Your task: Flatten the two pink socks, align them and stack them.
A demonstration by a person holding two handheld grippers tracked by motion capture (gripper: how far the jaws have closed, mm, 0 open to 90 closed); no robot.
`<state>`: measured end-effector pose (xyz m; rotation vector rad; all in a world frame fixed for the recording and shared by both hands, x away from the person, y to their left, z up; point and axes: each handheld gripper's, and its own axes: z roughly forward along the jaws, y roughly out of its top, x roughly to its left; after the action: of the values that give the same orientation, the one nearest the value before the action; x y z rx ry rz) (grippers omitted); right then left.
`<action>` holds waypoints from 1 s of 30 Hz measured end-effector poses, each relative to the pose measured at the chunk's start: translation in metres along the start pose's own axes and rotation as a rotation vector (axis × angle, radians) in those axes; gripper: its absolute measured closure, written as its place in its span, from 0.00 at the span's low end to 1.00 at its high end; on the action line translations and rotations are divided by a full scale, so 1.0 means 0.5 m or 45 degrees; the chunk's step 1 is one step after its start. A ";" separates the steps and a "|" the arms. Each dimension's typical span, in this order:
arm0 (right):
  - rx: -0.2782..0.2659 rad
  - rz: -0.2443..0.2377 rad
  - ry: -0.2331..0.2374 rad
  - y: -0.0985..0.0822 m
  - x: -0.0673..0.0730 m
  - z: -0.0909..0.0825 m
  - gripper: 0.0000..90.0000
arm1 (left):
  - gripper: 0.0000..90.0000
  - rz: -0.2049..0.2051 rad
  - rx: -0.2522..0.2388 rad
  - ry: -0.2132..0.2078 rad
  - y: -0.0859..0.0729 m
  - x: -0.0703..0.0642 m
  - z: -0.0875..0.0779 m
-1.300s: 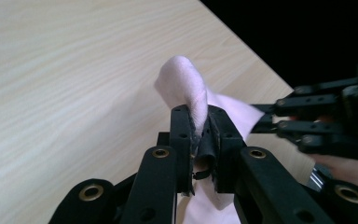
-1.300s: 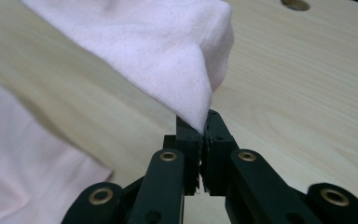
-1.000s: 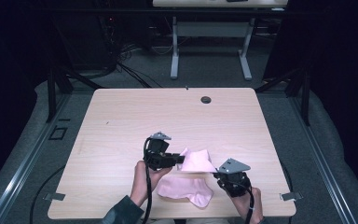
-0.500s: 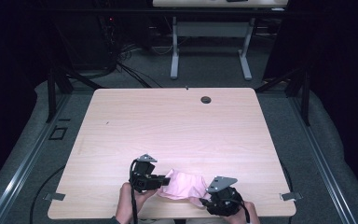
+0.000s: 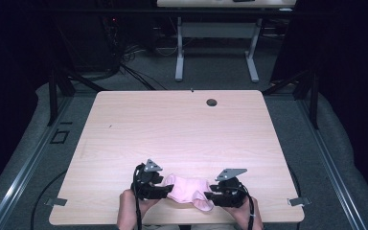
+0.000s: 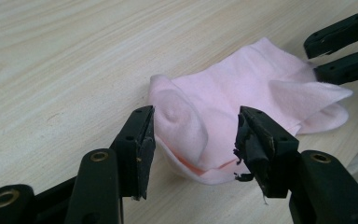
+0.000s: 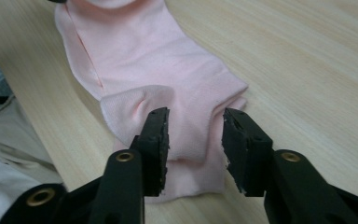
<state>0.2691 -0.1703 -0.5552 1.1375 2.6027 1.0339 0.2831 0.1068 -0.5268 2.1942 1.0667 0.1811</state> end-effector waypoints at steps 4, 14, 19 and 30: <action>0.048 -0.011 -0.043 0.000 0.005 0.016 0.80 | 0.53 0.079 0.041 0.041 0.004 -0.016 0.011; 0.047 -0.033 -0.049 -0.007 0.006 0.019 0.93 | 0.78 0.274 0.172 0.222 0.011 -0.047 0.068; 0.010 -0.044 -0.041 -0.009 0.007 0.009 0.94 | 0.94 0.293 0.164 0.249 0.010 -0.044 0.064; -0.109 -0.059 -0.077 0.008 0.016 -0.074 0.95 | 0.95 0.146 -0.049 0.116 0.008 -0.021 0.008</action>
<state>0.2524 -0.1828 -0.5233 1.0668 2.5008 1.0726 0.2804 0.0954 -0.5259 2.2315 0.9782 0.3531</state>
